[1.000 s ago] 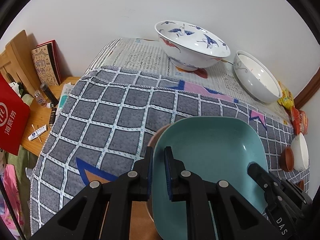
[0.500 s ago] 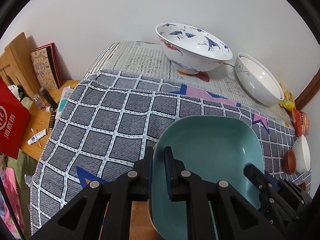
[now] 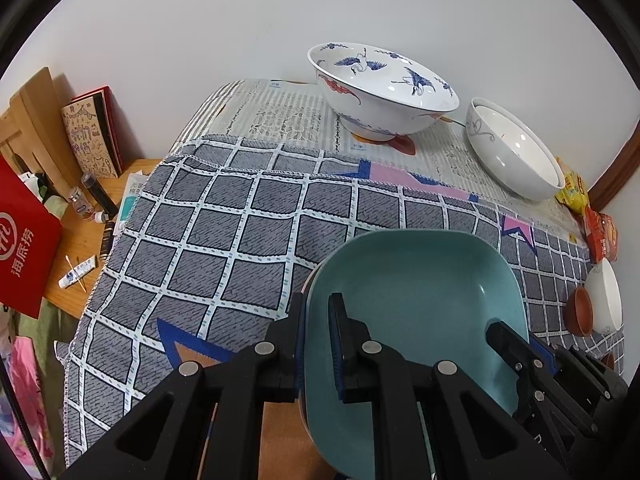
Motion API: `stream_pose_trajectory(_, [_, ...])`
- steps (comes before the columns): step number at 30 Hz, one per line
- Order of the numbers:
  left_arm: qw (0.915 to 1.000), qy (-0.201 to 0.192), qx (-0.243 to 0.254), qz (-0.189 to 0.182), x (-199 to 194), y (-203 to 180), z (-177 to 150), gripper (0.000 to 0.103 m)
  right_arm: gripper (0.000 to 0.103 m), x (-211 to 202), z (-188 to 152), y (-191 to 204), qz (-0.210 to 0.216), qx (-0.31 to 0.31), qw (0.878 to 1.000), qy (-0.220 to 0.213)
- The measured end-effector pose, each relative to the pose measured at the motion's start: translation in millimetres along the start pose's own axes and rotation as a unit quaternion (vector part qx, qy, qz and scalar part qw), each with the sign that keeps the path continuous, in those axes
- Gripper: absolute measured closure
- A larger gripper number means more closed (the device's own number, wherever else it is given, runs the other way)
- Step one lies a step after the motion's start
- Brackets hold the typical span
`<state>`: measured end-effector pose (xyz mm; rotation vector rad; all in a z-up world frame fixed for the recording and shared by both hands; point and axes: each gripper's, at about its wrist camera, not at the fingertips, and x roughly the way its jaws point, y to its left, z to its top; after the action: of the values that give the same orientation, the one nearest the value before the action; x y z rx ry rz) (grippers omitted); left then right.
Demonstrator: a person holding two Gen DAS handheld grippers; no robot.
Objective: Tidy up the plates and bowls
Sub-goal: 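Lower the teal plate onto the pink plate, then open both grippers to release the teal plate and withdraw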
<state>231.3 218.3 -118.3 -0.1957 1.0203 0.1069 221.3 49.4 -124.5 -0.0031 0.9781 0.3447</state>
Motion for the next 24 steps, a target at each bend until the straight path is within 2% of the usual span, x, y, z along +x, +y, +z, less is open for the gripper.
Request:
stream_pose_trajectory(6, [1.0,0.0,0.009,0.002,-8,-4,-4,0.091,0.088,-6,-2,0,0.006,-0.009,1.0,0.004])
stream_pose_trajectory(9, [0.9999,-0.002,0.014,0.004,-15,-8,-6,0.086,0.088,-12,-3,-3,0.011,-0.009,1.0,0.002])
stream_pose_trajectory(13, [0.9998,-0.007,0.018,0.006,-25,-14,-9,0.085,0.08,-20,-8,-4,0.015,-0.026,1.0,0.006])
stream_pose_trajectory(16, [0.9996,-0.011,0.025,0.009,-35,-24,-13,0.085,0.08,-26,-14,-8,0.01,-0.03,0.999,0.007])
stream_pose_trajectory(20, [0.999,-0.02,0.039,0.009,-50,-43,-17,0.085,0.079,-51,-21,-26,0.02,-0.017,1.0,-0.008])
stream_pose_trajectory(24, [0.9982,-0.029,0.052,0.001,-64,-68,-21,0.08,0.069,-81,-24,-54,0.002,-0.006,1.0,-0.03])
